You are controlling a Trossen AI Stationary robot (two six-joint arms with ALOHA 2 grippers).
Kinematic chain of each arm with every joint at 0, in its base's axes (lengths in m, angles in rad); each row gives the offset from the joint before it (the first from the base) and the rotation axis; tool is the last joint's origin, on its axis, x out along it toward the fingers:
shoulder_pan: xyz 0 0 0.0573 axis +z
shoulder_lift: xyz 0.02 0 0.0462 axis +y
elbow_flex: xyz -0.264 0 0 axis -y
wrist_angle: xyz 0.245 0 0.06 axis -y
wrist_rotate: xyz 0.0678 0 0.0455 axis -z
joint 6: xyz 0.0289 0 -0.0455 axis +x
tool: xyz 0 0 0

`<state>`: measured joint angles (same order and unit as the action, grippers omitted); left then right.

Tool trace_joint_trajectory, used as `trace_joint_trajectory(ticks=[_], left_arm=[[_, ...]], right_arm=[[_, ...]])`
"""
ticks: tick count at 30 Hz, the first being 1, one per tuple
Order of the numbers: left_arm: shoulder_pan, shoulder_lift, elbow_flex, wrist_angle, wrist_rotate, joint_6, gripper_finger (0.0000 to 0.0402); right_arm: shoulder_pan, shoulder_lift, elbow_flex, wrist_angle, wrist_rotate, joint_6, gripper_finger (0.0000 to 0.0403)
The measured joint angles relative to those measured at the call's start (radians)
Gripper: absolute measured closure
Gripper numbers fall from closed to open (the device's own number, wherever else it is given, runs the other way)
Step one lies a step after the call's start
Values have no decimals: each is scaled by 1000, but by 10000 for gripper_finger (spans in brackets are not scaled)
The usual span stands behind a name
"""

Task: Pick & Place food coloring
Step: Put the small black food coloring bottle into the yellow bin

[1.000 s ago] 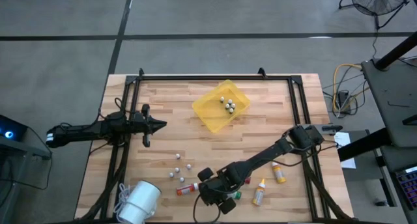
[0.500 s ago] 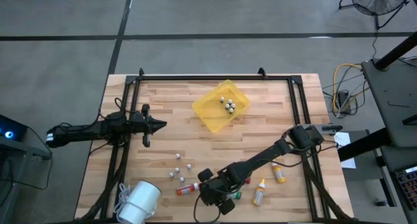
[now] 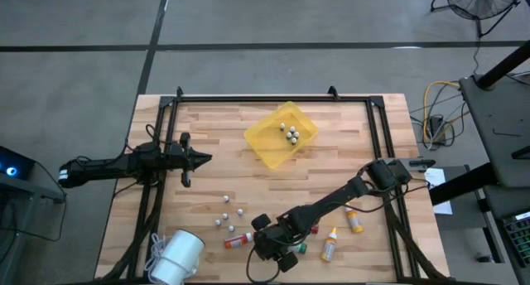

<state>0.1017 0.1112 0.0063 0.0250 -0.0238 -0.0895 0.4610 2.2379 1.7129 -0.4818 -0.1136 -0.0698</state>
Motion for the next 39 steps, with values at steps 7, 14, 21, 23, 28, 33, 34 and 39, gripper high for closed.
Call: trace_joint_trajectory(ticks=[7, 14, 21, 23, 28, 33, 34, 39], left_arm=[[0, 0, 0, 0, 0, 0, 402], [0, 0, 0, 0, 0, 0, 402], [1, 0, 0, 0, 0, 0, 402], [1, 0, 0, 0, 0, 0, 402], [1, 0, 0, 0, 0, 0, 402], [1, 0, 0, 0, 0, 0, 402], [1, 0, 0, 0, 0, 0, 402], [1, 0, 0, 0, 0, 0, 402]], right_arm=[[0, 0, -6, 18, -1, 2, 252], [-3, 0, -14, 22, -26, 2, 270], [-7, 0, -16, 24, -27, -8, 311], [-10, 0, -16, 24, -27, -12, 327], [-14, 0, -16, 25, -30, -20, 358], [-16, -2, -12, 21, -30, -20, 359], [-17, -2, -8, 19, -30, -19, 357], [-22, -41, 22, 9, -29, -12, 355]])
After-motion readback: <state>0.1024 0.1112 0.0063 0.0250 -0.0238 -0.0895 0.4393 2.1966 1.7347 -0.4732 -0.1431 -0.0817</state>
